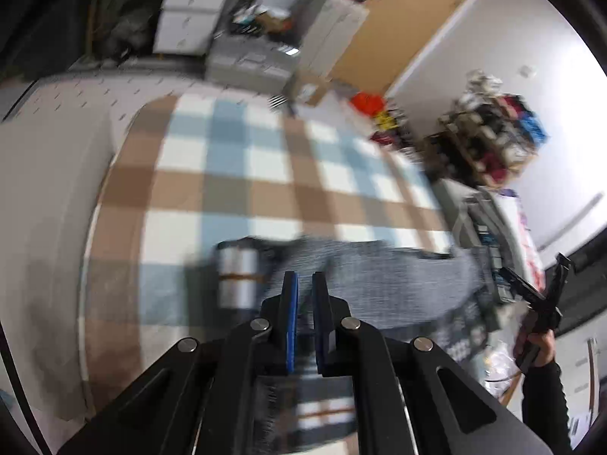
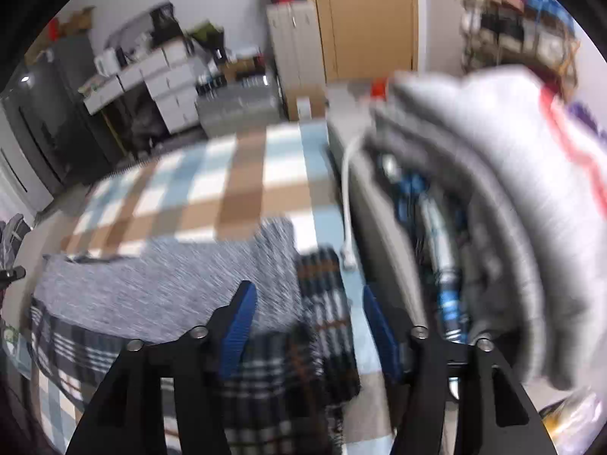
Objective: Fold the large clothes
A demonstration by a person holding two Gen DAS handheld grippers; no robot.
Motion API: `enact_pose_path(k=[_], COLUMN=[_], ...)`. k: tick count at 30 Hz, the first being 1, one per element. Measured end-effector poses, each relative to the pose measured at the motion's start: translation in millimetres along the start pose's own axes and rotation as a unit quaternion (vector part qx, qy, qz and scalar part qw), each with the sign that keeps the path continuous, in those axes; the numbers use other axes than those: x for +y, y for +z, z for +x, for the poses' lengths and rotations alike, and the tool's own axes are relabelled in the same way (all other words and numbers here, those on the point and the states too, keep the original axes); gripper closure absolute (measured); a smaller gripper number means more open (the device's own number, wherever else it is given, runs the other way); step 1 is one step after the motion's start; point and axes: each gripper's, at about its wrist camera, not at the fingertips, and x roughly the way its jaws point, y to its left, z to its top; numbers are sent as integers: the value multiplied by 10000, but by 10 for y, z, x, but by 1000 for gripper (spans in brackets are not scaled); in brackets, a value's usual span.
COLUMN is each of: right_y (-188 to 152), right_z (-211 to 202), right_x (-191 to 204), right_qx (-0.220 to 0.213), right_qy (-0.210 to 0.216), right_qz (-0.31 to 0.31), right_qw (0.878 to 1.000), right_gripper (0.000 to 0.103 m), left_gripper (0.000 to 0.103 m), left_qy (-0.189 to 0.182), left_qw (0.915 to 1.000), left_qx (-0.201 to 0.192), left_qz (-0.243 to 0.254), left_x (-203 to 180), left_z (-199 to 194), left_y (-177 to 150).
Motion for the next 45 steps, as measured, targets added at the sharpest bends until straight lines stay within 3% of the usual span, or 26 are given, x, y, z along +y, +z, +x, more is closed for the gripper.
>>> enact_pose_path(k=[1,3,7,10,12,16,19,23,26,31,34,39,42,45], right_y=[8,3,-109,-219,-269,-365,-400,-415,-380,-370,-549,-961,-1066,-1081], right_z=[-105,-264,-228,41,257,712,828,917,874,463,133,124,362,418], right_x=[100,401,1181,1629,1761,1777,1738,1739,1710,1578,1589,1640,1474,1426], right_qx=[-171,-413,-295,7,246,1001,1184,1328,1362,949,786,923,1348,1283], right_qy=[116,373,580,387,285,54,85,36,132,499,729,139,290,358], right_qz=[-143,-583,-1648,-2123,-2228,-2205,-2246,-2223,-2159,-1922,-2075,-2784,-2409,-2049], right_qw=[9997,9967,9842,9764,9741,9702,9672,9659,9668,9755,9723,9559,9607,9697], right_gripper=[21,11,7,7,7,6,3,0,0,0,0,0,0,0], left_gripper=[100,100,100,100,100,100,100,100,100,98,83,82,82,82], left_qy=[-128,-390,-639,-376,-17,-165,-546,-620,-385,-143,-38,324,-83,-366], left_qw=[9998,9973,9879,9839,9821,9791,9782,9789,9799,9819,9813,9836,9884,9912], left_qx=[50,341,1017,1296,1569,1983,2001,1947,1939,1681,1614,1469,1425,1263], left_qz=[154,514,986,1172,1045,427,140,105,254,861,1048,1000,515,157], left_x=[-127,-378,-806,-966,-900,-579,-377,-358,-445,-712,-690,-433,-211,-53], left_z=[10,143,634,1008,1259,1551,1628,1634,1530,1091,971,960,1007,1071], left_y=[-39,-168,-336,-367,-368,-383,-360,-339,-336,-492,-638,-742,-764,-817])
